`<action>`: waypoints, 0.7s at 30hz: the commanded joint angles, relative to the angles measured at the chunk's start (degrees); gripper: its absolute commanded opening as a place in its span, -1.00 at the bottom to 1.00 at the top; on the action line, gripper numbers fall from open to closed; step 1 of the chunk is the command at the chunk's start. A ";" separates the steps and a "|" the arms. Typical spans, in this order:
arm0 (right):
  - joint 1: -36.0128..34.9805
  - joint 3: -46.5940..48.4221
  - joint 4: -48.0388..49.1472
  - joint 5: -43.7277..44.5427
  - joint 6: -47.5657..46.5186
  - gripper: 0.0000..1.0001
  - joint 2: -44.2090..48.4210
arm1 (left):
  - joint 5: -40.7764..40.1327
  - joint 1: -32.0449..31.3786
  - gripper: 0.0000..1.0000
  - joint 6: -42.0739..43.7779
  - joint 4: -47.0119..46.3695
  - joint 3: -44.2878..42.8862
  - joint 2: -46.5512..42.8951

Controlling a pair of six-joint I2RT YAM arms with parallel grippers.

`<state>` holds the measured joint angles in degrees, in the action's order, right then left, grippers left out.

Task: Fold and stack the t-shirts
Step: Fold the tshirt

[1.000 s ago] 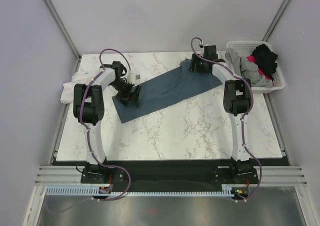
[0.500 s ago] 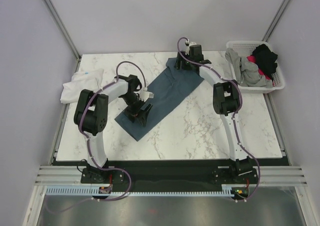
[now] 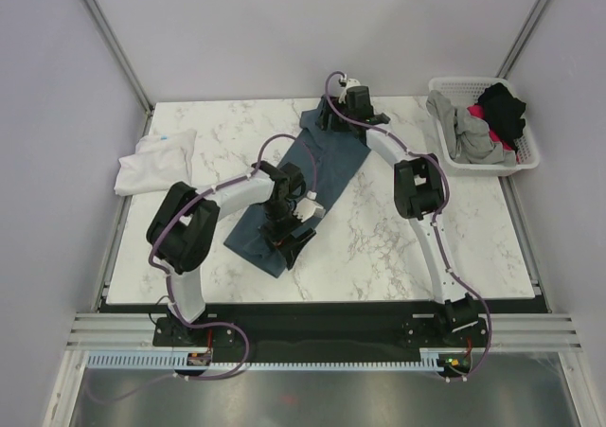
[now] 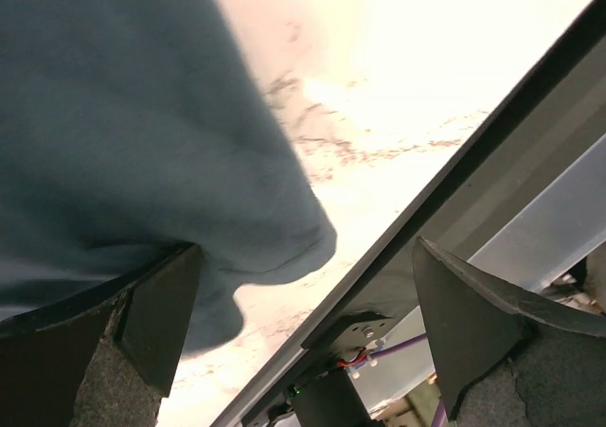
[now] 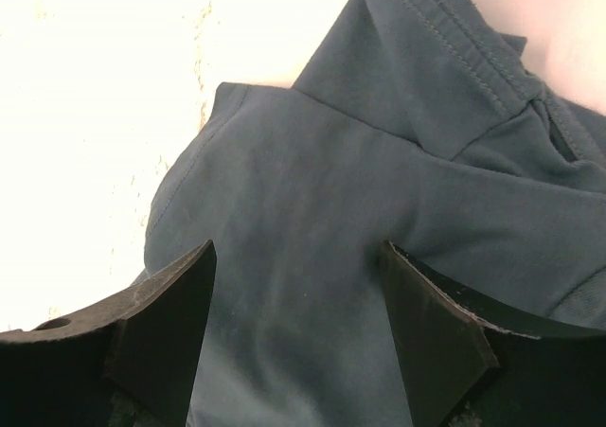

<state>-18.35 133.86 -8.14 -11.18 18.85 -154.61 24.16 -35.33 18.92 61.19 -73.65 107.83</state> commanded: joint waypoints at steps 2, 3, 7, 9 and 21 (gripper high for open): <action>-0.64 -0.34 0.41 -1.83 -0.91 0.56 5.34 | -0.95 -2.02 0.99 -1.43 1.12 -3.51 -4.03; -0.29 -1.31 -0.20 -1.83 -1.88 0.57 7.11 | -1.39 -2.02 0.99 -2.38 1.39 -5.87 -4.38; 1.82 -8.51 -1.00 -2.70 -0.75 0.57 15.81 | -3.50 -2.02 0.99 -1.17 2.09 -11.25 -5.70; 3.14 -11.33 -1.96 -2.71 -0.48 0.57 20.47 | -4.82 -1.93 0.99 -0.37 2.01 -13.36 -5.79; 10.44 -33.66 -3.46 -7.80 7.51 0.56 27.69 | -5.97 1.41 0.99 0.68 2.00 -12.49 -1.58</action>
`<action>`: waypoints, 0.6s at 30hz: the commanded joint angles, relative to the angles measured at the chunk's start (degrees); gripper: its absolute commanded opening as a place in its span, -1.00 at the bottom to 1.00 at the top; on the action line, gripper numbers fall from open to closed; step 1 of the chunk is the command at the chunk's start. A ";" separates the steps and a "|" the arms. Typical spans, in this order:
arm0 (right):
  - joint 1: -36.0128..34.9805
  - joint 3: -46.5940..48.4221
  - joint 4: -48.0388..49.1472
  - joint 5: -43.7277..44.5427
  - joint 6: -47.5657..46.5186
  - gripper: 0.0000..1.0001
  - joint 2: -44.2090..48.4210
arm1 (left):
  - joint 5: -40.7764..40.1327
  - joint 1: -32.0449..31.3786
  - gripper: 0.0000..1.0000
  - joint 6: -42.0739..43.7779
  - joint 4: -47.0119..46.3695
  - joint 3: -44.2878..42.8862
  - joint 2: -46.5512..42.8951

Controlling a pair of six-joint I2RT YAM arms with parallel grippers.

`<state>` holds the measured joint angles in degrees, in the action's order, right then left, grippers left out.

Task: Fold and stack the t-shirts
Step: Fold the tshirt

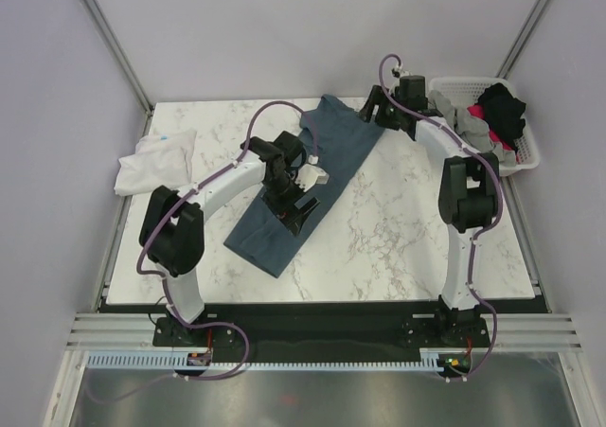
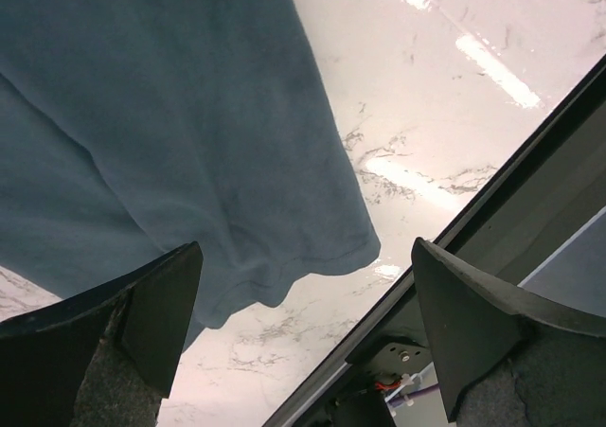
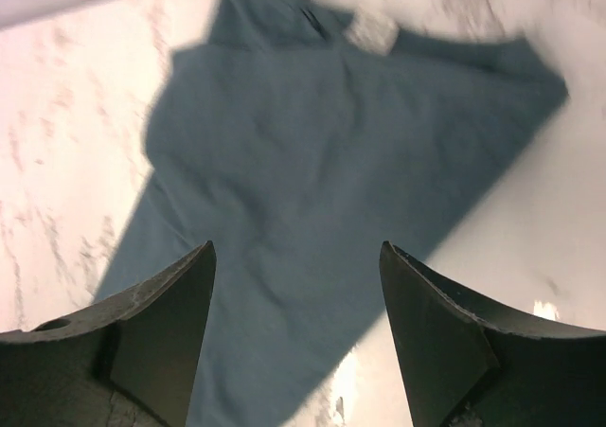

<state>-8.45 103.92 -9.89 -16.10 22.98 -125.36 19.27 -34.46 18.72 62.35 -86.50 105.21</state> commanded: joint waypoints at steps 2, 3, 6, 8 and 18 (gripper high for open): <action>1.50 -4.95 -1.62 -3.67 4.08 0.56 -2.78 | -1.34 0.53 0.99 1.93 1.90 0.89 1.75; 1.68 -5.21 -1.45 -3.76 4.17 0.56 -3.13 | -1.42 0.62 0.99 2.28 1.99 1.15 2.02; 1.94 -4.96 -1.36 -4.03 4.09 0.56 -4.98 | -1.60 0.53 0.99 3.51 2.43 1.16 4.29; 1.86 -4.52 -1.19 -4.12 4.18 0.55 -6.30 | -1.69 0.62 0.99 3.52 2.95 0.55 5.79; 1.86 1.54 0.57 -4.65 5.32 0.15 -13.33 | 2.44 0.44 0.99 0.01 2.69 1.24 12.21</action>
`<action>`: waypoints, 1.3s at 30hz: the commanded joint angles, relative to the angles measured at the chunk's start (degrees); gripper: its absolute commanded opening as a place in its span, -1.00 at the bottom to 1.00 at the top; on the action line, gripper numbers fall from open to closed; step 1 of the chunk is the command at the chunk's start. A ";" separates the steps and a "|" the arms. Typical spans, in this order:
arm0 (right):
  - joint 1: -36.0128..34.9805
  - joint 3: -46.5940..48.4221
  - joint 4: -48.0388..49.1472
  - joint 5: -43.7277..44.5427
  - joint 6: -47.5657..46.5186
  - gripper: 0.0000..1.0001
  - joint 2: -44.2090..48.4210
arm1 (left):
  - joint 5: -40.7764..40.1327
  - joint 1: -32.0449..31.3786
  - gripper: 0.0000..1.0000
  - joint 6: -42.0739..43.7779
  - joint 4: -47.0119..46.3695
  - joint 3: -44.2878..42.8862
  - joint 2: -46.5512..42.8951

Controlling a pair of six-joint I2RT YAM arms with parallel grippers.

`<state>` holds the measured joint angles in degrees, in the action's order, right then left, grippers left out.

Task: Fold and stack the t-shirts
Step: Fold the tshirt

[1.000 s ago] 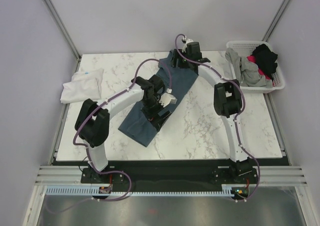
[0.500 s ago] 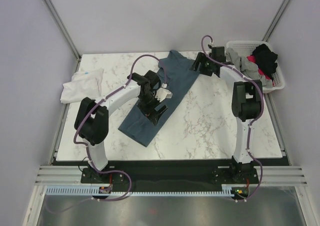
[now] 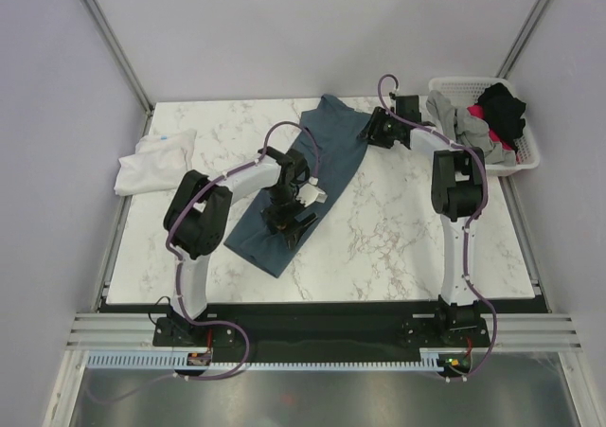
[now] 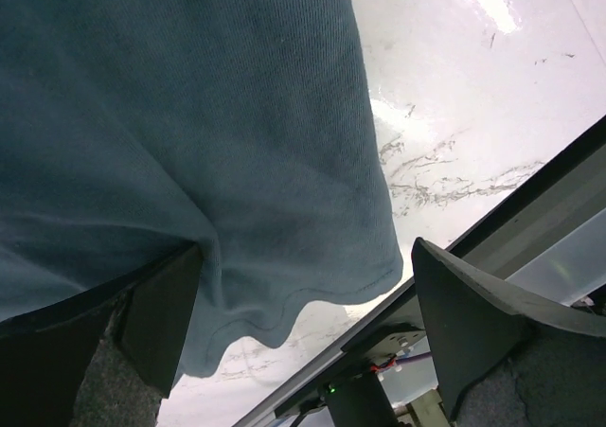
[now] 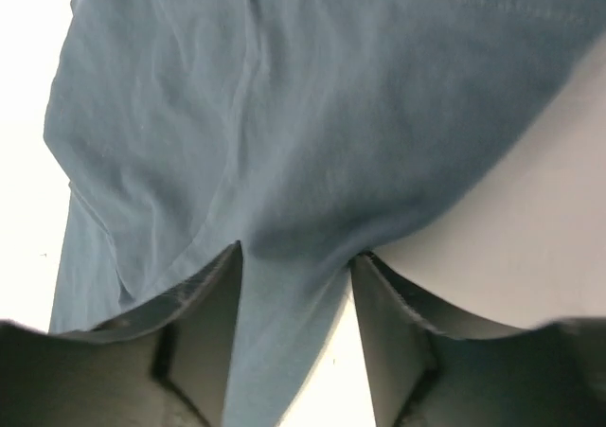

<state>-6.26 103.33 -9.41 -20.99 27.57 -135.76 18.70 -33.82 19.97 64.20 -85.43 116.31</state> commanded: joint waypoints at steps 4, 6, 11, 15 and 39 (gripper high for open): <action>-0.42 4.33 0.62 0.51 1.08 0.01 -4.94 | 4.59 -1.42 0.99 -2.21 0.57 0.70 1.81; -0.33 5.21 0.71 0.95 0.99 -0.09 -5.47 | 4.68 -3.26 0.99 -2.30 0.39 0.79 1.99; -0.59 7.94 1.58 1.13 1.26 -0.13 -7.06 | 7.58 -8.00 0.99 -3.36 0.75 -0.70 3.57; -1.29 10.57 1.76 1.04 1.52 -0.11 -8.81 | 9.51 -10.91 0.99 -3.71 1.27 -4.04 6.55; -2.97 22.18 6.33 3.24 1.08 -0.11 -15.58 | 8.47 -14.78 0.99 -4.23 2.86 -26.36 18.43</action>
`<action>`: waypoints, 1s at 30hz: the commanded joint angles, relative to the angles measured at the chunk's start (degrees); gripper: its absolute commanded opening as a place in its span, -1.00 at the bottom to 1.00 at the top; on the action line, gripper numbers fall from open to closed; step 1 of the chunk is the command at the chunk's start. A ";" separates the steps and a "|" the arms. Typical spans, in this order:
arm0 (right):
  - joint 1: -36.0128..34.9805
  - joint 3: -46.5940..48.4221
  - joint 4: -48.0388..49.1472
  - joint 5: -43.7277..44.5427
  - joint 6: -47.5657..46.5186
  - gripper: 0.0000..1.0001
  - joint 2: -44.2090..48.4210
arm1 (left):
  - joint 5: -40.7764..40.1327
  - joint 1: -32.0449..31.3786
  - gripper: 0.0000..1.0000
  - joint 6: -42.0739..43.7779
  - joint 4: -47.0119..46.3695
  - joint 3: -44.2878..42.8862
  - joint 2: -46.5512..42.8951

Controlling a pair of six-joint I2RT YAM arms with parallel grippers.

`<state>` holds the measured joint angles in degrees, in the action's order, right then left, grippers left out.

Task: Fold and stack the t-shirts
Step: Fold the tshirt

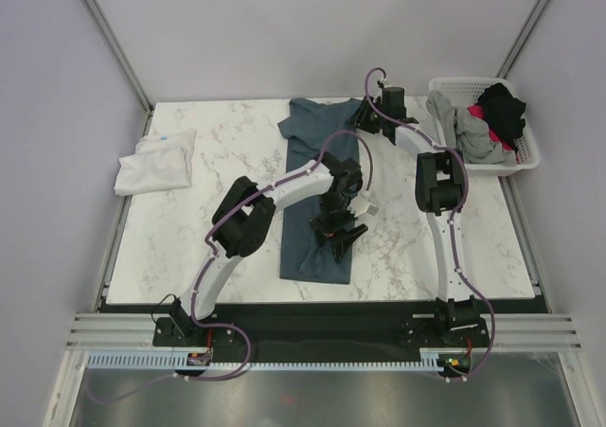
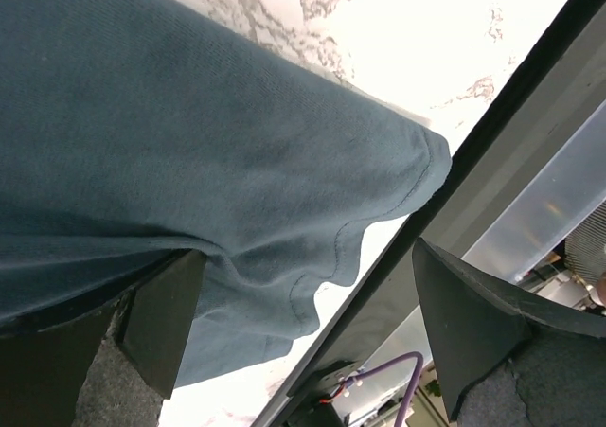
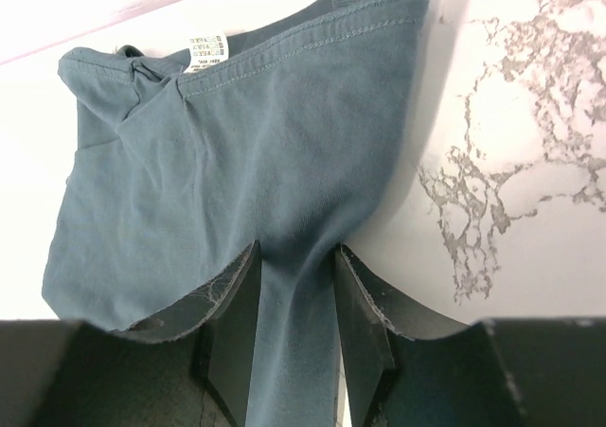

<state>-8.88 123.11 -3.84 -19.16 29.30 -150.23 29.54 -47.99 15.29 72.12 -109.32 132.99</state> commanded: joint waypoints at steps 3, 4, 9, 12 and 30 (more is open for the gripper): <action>-0.34 2.84 0.85 1.23 -1.43 -0.10 -0.77 | -3.78 -0.97 0.99 0.71 -5.32 -3.70 1.66; -0.34 2.75 0.85 1.14 -1.52 -0.10 -0.68 | -3.96 -1.14 0.99 0.71 -5.32 -3.88 1.83; 0.09 0.73 0.15 1.05 -2.23 -0.02 2.57 | -4.23 -1.67 0.99 1.06 -5.15 -4.23 0.70; 0.88 -1.99 -1.52 0.70 -3.54 0.14 7.22 | -5.80 -2.90 0.99 2.02 -4.97 -4.33 -4.21; 5.54 -52.42 -11.72 -9.41 6.28 0.31 53.97 | -5.74 15.43 0.99 -14.75 -10.15 10.35 -34.37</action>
<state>-2.87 79.33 -12.47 -25.12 29.71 -100.90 20.18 -40.21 9.26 65.06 -101.16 98.56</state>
